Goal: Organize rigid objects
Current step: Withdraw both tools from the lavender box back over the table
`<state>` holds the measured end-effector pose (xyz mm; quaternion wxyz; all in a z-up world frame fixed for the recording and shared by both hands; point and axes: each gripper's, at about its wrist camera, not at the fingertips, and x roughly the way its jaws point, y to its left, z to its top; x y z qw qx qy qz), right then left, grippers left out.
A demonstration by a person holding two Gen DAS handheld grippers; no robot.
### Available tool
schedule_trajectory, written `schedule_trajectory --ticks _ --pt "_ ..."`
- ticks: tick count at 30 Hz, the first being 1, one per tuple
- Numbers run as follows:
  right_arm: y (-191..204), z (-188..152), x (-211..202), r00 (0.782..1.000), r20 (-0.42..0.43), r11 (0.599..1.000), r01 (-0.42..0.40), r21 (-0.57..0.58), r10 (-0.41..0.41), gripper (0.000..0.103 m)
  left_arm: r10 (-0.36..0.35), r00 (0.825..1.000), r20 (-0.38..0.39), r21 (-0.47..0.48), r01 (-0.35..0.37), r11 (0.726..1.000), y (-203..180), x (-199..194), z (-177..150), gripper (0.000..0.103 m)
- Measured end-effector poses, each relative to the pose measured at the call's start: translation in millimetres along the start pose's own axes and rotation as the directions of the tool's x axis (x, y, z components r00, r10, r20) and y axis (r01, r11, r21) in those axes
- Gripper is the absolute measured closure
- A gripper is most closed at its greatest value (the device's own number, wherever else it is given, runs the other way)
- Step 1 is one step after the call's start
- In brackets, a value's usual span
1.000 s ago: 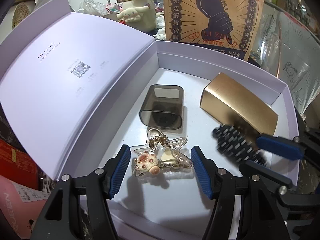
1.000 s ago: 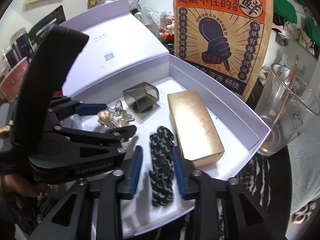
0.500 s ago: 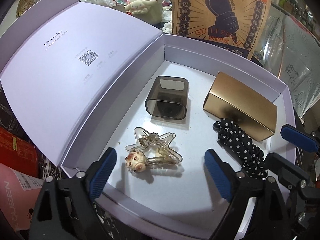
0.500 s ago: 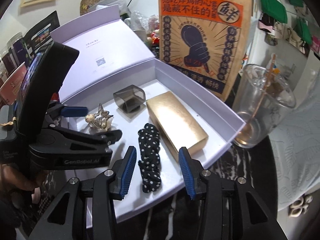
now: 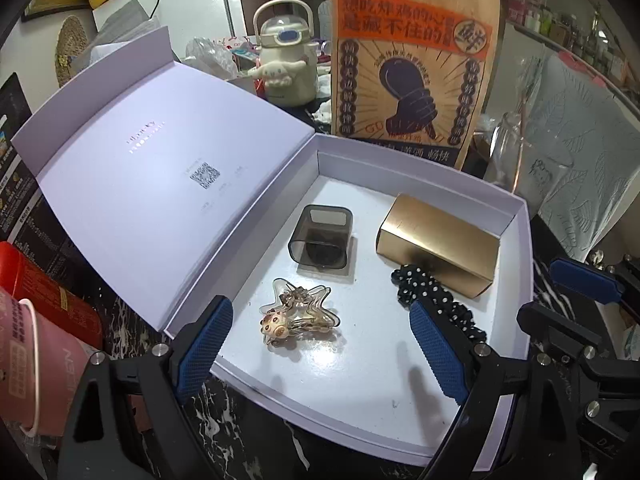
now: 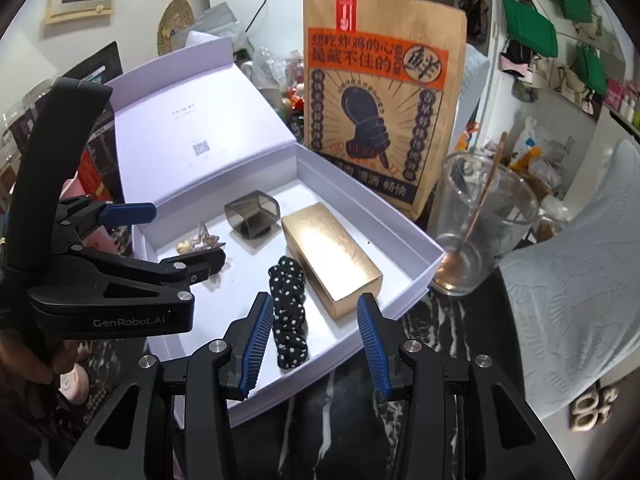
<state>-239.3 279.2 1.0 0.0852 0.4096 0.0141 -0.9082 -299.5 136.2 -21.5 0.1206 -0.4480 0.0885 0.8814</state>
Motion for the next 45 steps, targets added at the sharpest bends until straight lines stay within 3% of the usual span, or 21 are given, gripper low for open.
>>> schedule_trajectory --ticks 15,20,22,23,26,35,45 --pt "16 2 -52 0.994 0.097 0.999 0.043 -0.029 -0.041 0.059 0.006 0.996 0.084 -0.018 -0.004 1.000 -11 -64 -3 0.012" --pt "22 1 -75 0.988 0.143 0.997 0.067 -0.034 -0.061 0.044 -0.002 0.995 0.102 -0.019 0.004 1.000 -10 -85 -8 0.012" --pt "24 1 -81 0.984 0.155 0.995 0.090 -0.035 -0.084 0.031 -0.009 0.994 0.111 -0.018 0.011 1.000 -10 -93 -11 0.012" --pt "26 0 -87 0.981 0.169 0.994 0.102 -0.037 -0.095 0.030 -0.012 0.993 0.115 -0.017 0.014 1.000 -10 -99 -12 0.011" --pt "29 -1 -96 0.977 0.182 0.992 0.117 -0.040 -0.108 0.022 -0.015 0.991 0.131 -0.020 0.018 1.000 -9 -110 -17 0.003" --pt "41 -10 -126 0.968 0.231 0.993 0.109 -0.048 -0.095 0.015 0.019 0.979 0.204 -0.023 -0.015 1.000 -2 -153 -32 0.001" --pt "57 -25 -155 0.963 0.263 0.995 0.074 -0.061 -0.055 0.013 0.030 0.975 0.222 -0.040 -0.021 0.999 8 -181 -55 0.001"
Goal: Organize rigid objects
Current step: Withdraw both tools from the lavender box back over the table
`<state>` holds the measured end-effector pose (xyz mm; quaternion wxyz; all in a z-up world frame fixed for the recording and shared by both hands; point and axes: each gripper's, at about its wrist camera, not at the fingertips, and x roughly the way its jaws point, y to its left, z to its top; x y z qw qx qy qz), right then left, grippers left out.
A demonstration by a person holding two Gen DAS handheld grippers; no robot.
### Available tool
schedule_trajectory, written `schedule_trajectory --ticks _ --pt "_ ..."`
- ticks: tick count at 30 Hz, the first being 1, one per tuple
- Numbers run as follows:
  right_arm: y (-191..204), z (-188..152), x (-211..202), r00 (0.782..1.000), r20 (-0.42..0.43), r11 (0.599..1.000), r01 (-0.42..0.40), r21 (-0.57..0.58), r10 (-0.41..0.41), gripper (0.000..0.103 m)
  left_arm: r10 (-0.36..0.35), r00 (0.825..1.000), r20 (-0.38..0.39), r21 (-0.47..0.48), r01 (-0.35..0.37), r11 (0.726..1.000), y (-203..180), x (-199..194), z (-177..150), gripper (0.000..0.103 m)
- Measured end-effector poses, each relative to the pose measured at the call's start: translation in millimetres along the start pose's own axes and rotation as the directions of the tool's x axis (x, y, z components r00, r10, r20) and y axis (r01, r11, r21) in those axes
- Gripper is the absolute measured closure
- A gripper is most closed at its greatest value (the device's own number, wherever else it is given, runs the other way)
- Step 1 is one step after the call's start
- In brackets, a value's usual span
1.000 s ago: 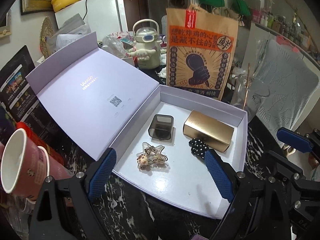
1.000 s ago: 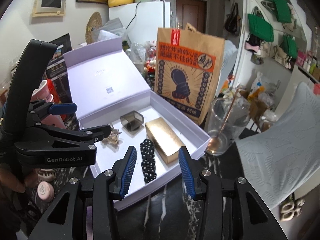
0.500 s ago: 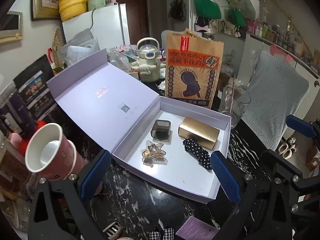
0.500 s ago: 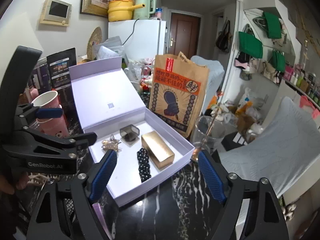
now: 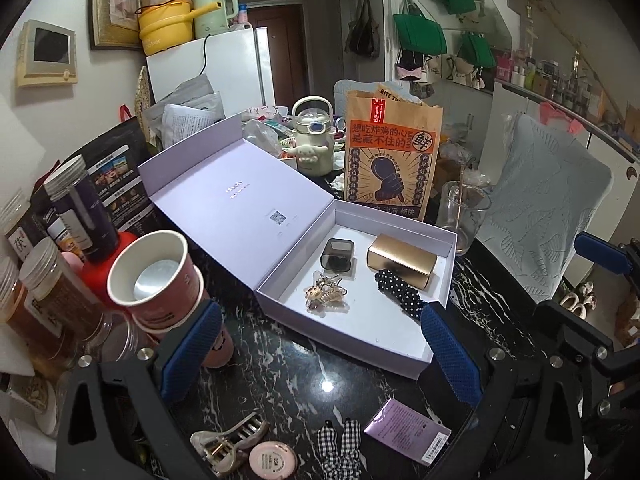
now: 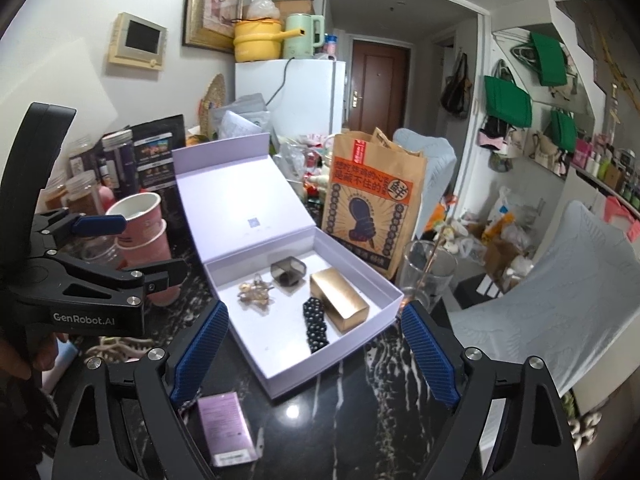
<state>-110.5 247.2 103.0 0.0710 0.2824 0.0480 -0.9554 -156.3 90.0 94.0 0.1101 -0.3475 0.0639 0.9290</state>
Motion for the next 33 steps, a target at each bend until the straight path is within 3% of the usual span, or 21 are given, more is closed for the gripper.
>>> schedule_trajectory --ticks 10,17,33 --pt "17 -13 -24 0.998 0.025 0.998 -0.058 -0.001 0.058 0.012 0.047 0.998 0.033 -0.016 -0.046 0.999 21 -33 -24 0.001" --pt "36 -24 -33 0.993 0.040 0.994 -0.110 -0.011 0.110 0.012 0.071 0.997 0.041 -0.079 -0.067 0.995 44 -52 -44 0.001" --pt "73 -56 -19 0.978 -0.003 0.978 -0.207 -0.017 0.207 0.012 0.088 0.996 0.011 -0.160 -0.085 0.983 78 -51 -95 0.001"
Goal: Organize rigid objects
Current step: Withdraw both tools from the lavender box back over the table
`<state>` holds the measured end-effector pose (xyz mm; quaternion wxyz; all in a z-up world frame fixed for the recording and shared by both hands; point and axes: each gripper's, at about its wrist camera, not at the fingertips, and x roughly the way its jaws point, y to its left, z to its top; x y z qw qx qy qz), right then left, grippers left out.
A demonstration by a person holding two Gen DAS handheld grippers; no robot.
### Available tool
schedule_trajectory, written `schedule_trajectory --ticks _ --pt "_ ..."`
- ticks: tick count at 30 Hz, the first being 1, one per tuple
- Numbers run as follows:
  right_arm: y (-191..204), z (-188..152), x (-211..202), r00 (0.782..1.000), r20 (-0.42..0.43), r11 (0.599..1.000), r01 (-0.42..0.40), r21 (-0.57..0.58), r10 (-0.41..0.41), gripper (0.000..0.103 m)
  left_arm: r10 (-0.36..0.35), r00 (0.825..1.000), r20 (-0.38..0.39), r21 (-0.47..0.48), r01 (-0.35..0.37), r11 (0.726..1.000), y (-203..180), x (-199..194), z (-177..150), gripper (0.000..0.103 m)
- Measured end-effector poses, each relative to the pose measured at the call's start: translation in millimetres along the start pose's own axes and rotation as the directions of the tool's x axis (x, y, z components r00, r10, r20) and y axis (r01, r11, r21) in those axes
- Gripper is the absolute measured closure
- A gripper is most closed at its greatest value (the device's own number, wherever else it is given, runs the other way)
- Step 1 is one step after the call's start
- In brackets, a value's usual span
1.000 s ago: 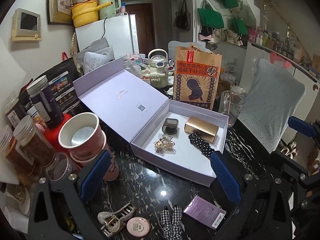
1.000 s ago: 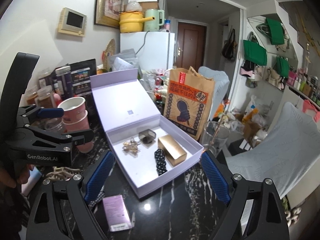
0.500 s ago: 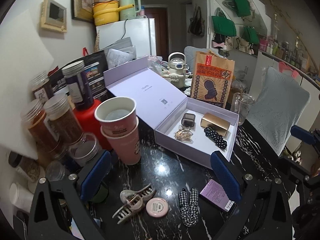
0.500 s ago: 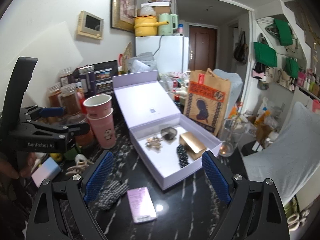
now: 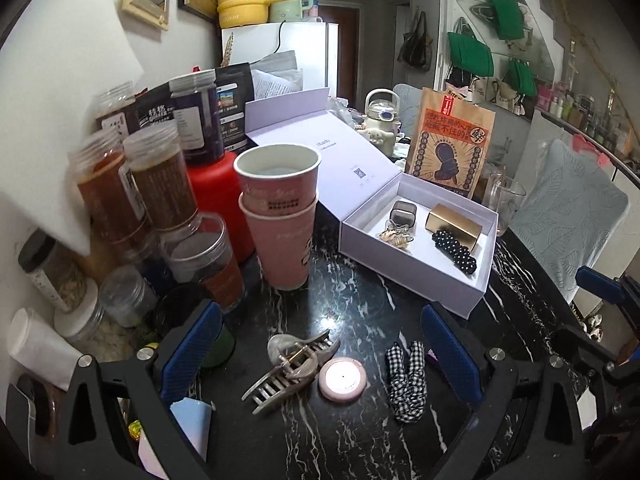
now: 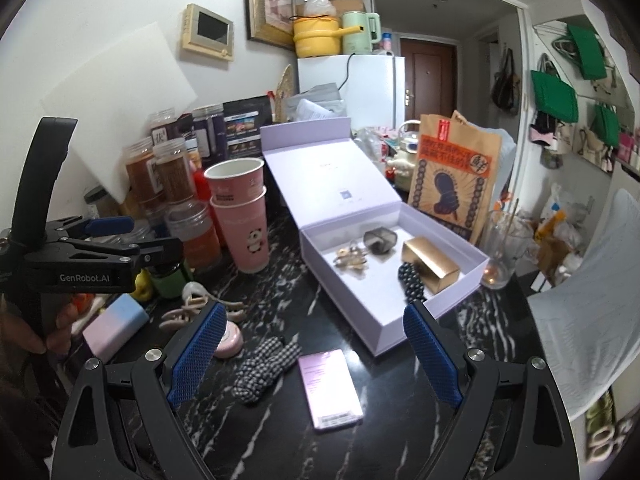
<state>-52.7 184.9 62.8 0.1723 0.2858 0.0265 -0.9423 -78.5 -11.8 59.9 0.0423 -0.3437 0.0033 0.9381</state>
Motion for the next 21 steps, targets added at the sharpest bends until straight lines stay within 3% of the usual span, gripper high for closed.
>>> schedule_trajectory --ticks 12,21 --pt "19 -24 31 0.995 -0.065 0.998 -0.070 -0.008 0.069 0.012 -0.042 0.996 -0.078 0.024 0.044 0.999 11 25 -40 0.001" --pt "25 -48 60 0.978 -0.136 0.987 -0.153 0.055 0.160 0.012 -0.072 0.991 -0.109 0.003 0.073 0.997 25 38 -61 0.001"
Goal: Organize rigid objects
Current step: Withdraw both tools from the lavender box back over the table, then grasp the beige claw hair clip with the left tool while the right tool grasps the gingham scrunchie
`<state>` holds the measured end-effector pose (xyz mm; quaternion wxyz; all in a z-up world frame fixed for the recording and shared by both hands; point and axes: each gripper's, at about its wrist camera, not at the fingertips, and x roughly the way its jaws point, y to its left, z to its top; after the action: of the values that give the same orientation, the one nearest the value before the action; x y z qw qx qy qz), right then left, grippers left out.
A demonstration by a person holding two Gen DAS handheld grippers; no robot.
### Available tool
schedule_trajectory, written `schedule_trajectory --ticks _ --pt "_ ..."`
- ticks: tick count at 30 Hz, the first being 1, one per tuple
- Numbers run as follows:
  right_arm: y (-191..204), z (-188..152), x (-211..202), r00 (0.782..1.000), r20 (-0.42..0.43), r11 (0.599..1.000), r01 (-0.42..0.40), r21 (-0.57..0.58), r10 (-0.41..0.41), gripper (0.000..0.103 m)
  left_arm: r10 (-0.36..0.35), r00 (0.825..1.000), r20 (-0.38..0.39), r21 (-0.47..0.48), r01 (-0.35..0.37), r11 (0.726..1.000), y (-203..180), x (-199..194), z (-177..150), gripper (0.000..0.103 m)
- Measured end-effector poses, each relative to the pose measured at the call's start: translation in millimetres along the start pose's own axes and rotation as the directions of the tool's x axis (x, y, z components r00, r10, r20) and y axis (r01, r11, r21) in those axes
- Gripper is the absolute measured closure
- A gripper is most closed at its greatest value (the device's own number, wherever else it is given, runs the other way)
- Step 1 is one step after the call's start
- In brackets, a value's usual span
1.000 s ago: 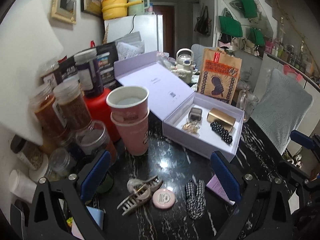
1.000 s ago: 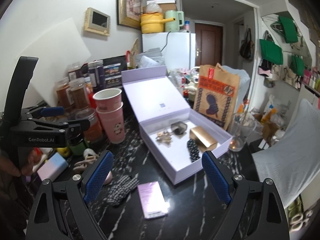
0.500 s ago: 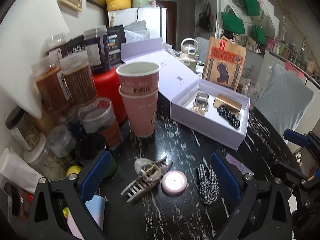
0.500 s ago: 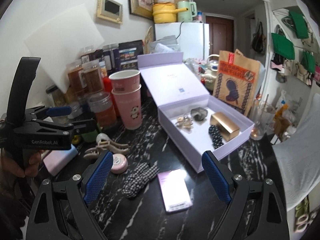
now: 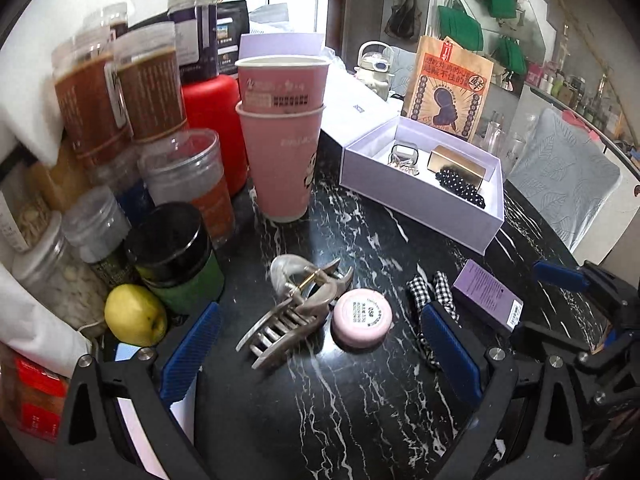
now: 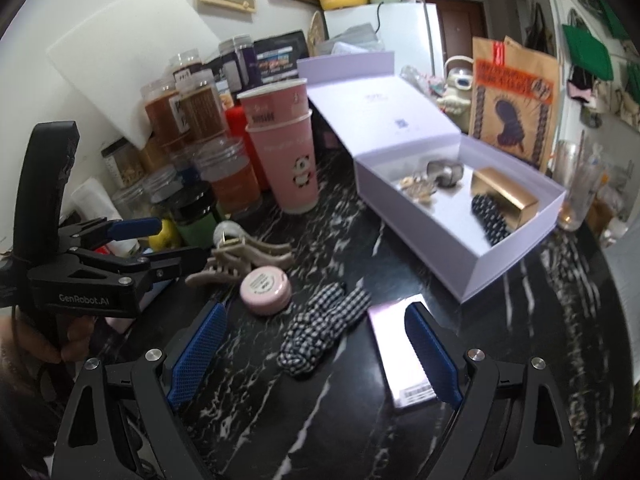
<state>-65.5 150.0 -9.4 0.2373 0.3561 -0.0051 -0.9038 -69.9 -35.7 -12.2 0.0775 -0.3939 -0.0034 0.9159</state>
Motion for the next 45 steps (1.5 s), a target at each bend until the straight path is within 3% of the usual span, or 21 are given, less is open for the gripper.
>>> schedule_trajectory --ticks 13,19,25,30,32,34,36,38,41,44,45 --pt "2 -17 46 0.994 -0.111 1.000 -0.017 -0.012 0.015 0.012 0.004 0.999 -0.051 -0.017 -0.005 1.000 13 38 -6 0.002" --pt "1 -19 62 0.988 -0.148 0.999 -0.037 -0.013 0.035 0.012 -0.040 0.996 -0.073 -0.048 0.037 0.998 19 57 0 0.004" --pt "0 -17 72 0.984 -0.175 0.999 -0.040 -0.014 0.037 0.012 -0.062 0.993 -0.101 -0.087 0.053 0.995 25 74 3 0.017" --pt "0 -15 76 0.984 -0.173 0.999 -0.039 -0.027 0.034 0.012 -0.090 0.989 -0.114 -0.121 0.076 0.990 31 87 3 0.036" --pt "0 -15 77 0.984 -0.173 0.999 -0.044 -0.031 0.038 0.012 -0.119 0.985 -0.125 -0.130 0.102 0.986 31 93 4 0.038" --pt "1 -14 78 0.985 -0.170 0.998 -0.044 -0.037 0.037 0.012 -0.130 0.984 -0.118 -0.139 0.114 0.984 32 95 5 0.044" --pt "1 -14 78 0.985 -0.166 0.998 -0.042 -0.043 0.034 0.012 -0.124 0.985 -0.122 -0.127 0.108 0.986 30 96 7 0.059" --pt "2 -14 79 0.986 -0.164 0.998 -0.038 -0.042 0.031 0.013 -0.108 0.986 -0.129 -0.118 0.092 0.989 28 99 8 0.065" --pt "4 -14 79 0.987 -0.162 0.998 -0.027 -0.048 0.019 0.024 -0.102 0.986 -0.132 -0.115 0.087 0.990 29 99 7 0.067" --pt "3 -14 80 0.986 -0.165 0.999 -0.008 -0.042 0.001 0.043 -0.088 0.987 -0.138 -0.117 0.072 0.990 31 96 4 0.068" --pt "1 -13 79 0.987 -0.162 0.999 0.007 -0.038 -0.014 0.055 -0.085 0.986 -0.140 -0.120 0.069 0.990 31 95 2 0.068"
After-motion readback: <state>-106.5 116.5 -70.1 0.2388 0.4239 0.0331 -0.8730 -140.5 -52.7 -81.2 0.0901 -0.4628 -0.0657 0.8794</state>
